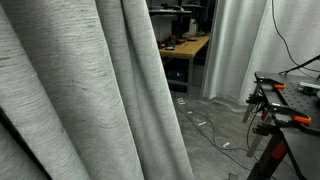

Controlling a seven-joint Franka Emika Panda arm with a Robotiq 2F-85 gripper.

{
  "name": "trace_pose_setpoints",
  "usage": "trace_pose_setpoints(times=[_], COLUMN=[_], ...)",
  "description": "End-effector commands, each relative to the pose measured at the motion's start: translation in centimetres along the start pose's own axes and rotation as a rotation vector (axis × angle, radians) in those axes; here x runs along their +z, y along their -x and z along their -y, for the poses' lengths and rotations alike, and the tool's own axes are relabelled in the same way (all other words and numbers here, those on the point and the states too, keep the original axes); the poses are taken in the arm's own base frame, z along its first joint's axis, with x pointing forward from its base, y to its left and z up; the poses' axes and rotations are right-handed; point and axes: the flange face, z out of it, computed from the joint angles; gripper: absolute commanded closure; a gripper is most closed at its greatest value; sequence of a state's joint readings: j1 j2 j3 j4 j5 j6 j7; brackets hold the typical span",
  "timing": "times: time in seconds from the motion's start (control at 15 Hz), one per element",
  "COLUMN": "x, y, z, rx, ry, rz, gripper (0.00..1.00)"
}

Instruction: Slide the curtain to the left

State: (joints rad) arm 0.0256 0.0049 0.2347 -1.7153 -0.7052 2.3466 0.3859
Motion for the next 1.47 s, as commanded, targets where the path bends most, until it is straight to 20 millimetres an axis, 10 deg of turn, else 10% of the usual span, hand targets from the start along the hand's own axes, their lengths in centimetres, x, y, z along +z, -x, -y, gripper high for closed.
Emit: trace_pose_setpoints(times=[0.0, 0.47, 1.07, 1.4], x=[2.2, -0.1, -2.9, -4.1], y=[-2.9, -5.1, -2.7, -2.7], z=[5.2, 12.5, 10.3, 13.1], rx=[-0.084, -0.297, -0.360, -0.401], ry=[-0.063, -0.165, -0.141, -0.158], rz=[0.032, -0.007, 0.143, 0.158], gripper=[1.00, 1.00, 1.00, 1.00])
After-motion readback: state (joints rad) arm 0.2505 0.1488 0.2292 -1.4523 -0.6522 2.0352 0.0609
